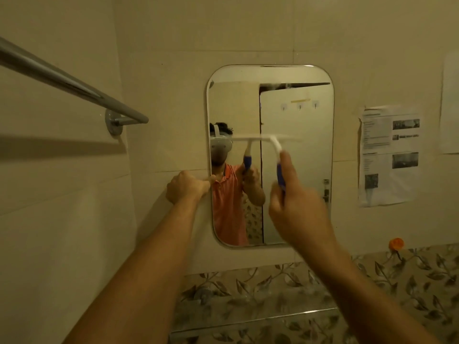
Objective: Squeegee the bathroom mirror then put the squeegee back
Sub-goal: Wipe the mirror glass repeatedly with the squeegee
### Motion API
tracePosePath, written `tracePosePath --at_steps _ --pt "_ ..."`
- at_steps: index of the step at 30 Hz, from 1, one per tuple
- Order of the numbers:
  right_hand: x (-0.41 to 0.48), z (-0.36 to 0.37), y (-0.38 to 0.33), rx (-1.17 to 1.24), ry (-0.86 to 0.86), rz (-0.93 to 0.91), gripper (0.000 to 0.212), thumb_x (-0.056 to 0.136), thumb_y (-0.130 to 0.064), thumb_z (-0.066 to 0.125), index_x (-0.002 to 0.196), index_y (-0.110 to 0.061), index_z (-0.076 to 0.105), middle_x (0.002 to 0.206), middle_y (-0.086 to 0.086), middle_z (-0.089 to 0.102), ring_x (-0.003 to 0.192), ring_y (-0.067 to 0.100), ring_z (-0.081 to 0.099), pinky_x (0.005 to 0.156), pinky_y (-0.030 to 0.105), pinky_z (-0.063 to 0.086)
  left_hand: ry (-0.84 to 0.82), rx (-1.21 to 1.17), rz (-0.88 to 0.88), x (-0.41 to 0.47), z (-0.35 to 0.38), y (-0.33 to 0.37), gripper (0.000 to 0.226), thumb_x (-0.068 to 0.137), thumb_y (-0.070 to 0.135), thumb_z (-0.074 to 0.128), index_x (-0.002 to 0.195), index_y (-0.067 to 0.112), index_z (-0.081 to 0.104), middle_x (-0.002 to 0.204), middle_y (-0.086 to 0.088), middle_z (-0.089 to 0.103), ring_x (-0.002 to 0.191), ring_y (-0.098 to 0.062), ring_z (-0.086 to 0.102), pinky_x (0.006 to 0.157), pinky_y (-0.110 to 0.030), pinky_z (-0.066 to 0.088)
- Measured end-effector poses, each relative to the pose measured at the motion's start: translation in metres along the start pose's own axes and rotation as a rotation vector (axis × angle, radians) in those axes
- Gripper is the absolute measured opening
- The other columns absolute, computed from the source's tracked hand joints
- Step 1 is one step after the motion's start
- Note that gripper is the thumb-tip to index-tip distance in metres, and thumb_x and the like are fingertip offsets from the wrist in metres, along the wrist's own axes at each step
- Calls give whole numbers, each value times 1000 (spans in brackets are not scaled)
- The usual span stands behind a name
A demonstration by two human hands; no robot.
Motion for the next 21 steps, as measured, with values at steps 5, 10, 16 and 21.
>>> tracePosePath --at_steps 5,10,16,21 --pt "99 -22 -53 -73 84 -92 72 106 -25 43 160 -35 -3 71 4 56 55 16 54 53 34 54 -2 4 -6 -5 -3 2 70 80 72 65 112 10 64 98 -9 60 89 -26 56 69 -34 42" --pt "128 -4 -62 -137 48 -50 82 101 -19 50 160 -34 -5 81 9 57 66 21 58 60 38 57 14 -15 32 -2 -1 1 68 80 71 66 112 12 66 106 -8 65 90 -25 56 68 -34 40" --pt "98 29 -39 -211 66 16 90 101 -21 50 155 -37 -19 73 7 57 57 21 58 53 40 58 -16 23 31 -2 -1 2 74 79 73 66 120 10 64 116 -10 66 108 -29 62 70 -35 41" --pt "41 61 -13 -187 16 14 87 104 -27 45 153 -40 -26 67 5 56 53 21 58 52 42 58 -96 -26 -8 2 -4 1 58 92 58 59 122 8 62 103 -10 58 94 -29 58 73 -36 45"
Point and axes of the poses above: each hand's wrist, its own x-axis towards the middle knuckle, its own z-axis out of the palm, y = z × x, the point moved 6 cm from there along x, towards the middle knuckle
